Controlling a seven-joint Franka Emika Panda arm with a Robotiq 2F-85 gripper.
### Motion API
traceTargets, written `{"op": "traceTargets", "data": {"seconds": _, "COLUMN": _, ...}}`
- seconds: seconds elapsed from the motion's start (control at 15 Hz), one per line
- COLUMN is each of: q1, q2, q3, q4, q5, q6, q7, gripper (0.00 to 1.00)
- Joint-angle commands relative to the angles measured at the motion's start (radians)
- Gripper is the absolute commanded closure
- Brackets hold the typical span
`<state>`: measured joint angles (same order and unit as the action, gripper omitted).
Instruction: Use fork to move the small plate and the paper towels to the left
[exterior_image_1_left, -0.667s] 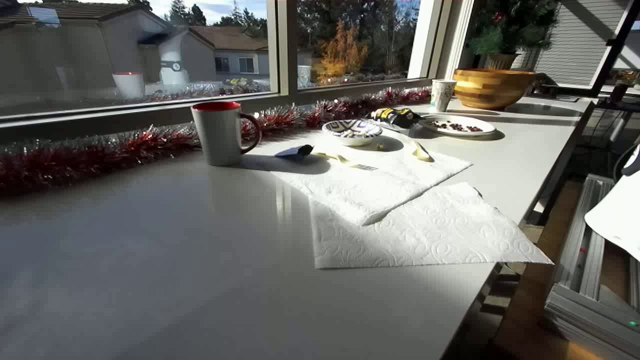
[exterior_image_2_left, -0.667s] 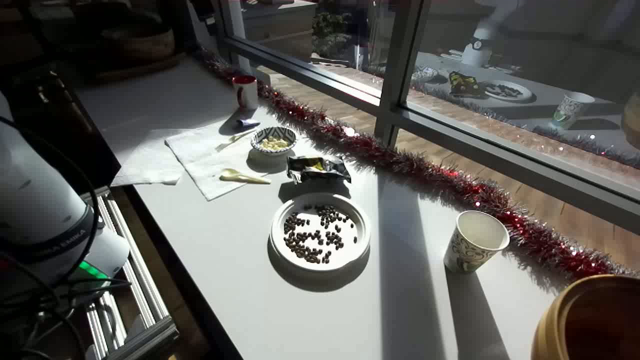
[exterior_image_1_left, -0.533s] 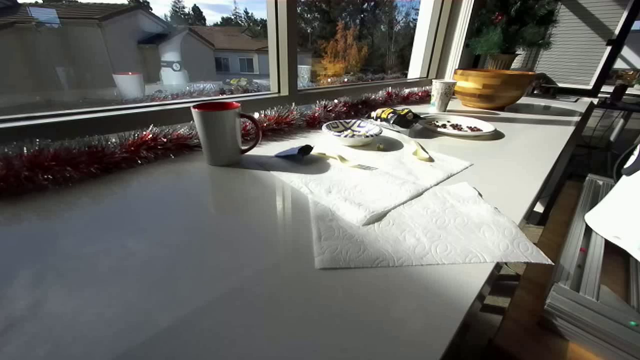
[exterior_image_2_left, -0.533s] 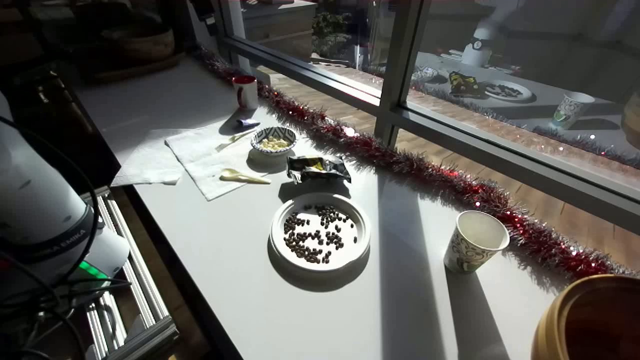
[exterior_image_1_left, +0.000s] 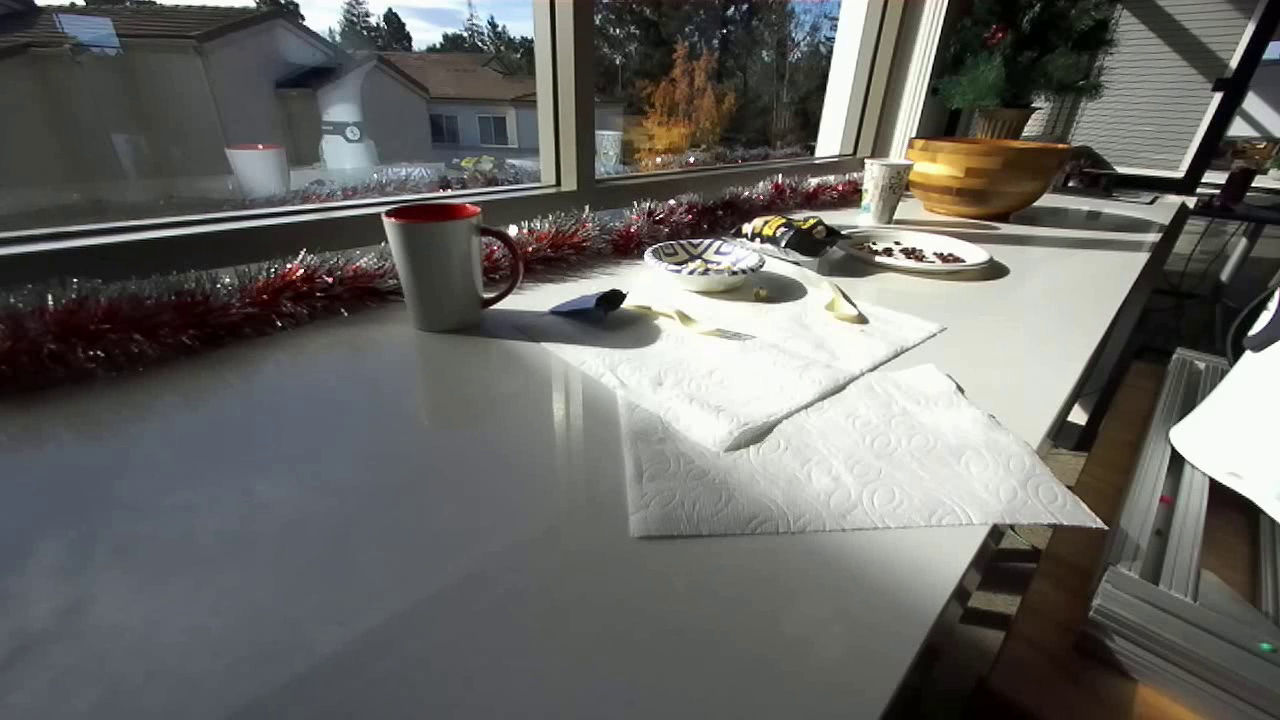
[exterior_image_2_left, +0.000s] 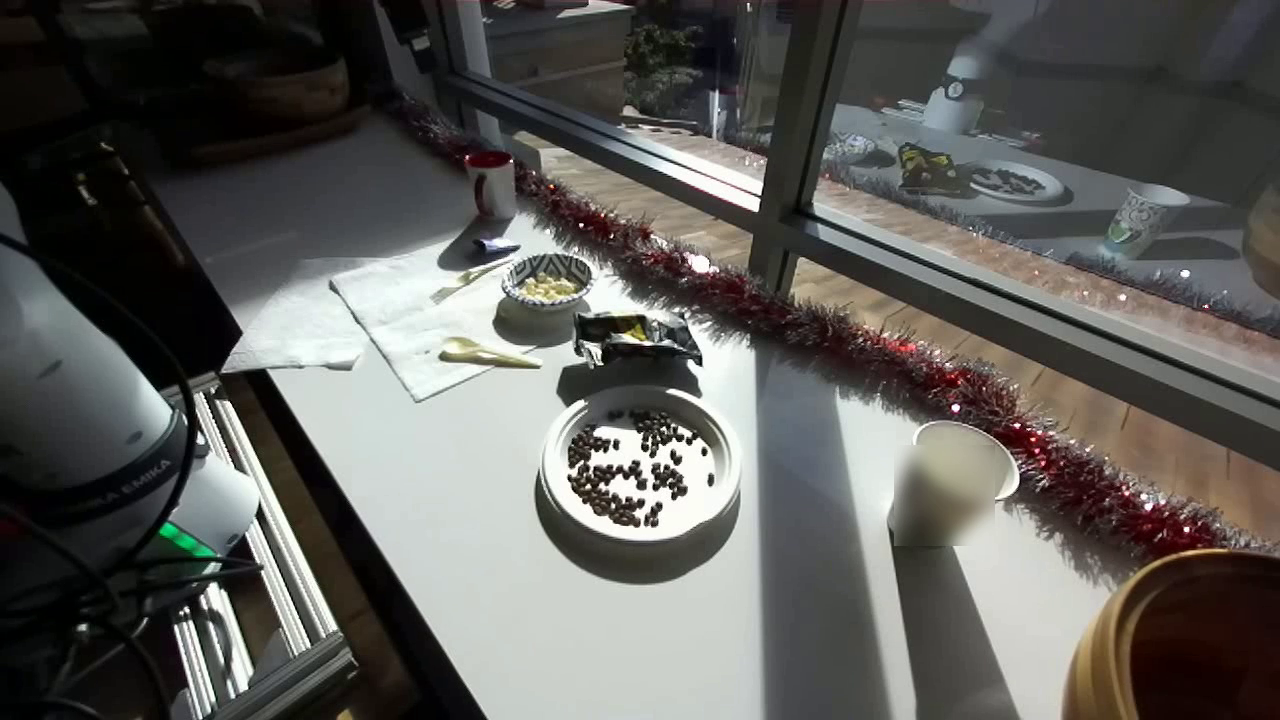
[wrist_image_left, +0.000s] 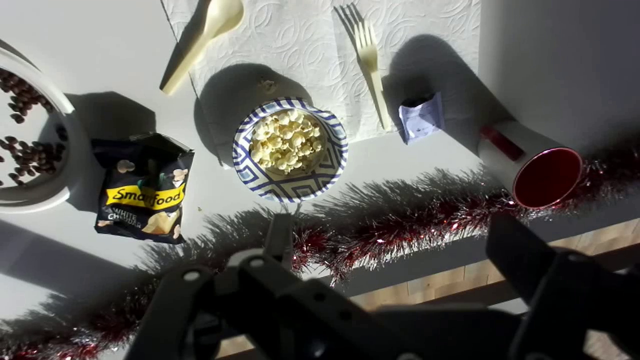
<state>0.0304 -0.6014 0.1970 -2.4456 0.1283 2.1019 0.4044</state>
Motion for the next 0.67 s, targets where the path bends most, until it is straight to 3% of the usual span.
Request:
{"op": "traceTargets", "data": {"seconds": 0.0, "q1": -0.013, "q2": 0.166, "q3": -0.003, "q4": 0.102, "q5": -0.005, "q6": -0.112, "q7": 0.02, "gripper": 0.0}}
{"op": "traceTargets", "data": {"seconds": 0.6, "q1": 0.021, "q2": 0.614, "q3": -0.08, "q4": 0.373, "q5": 0.105, "q6": -0.294, "q7": -0.122, "gripper": 0.0}}
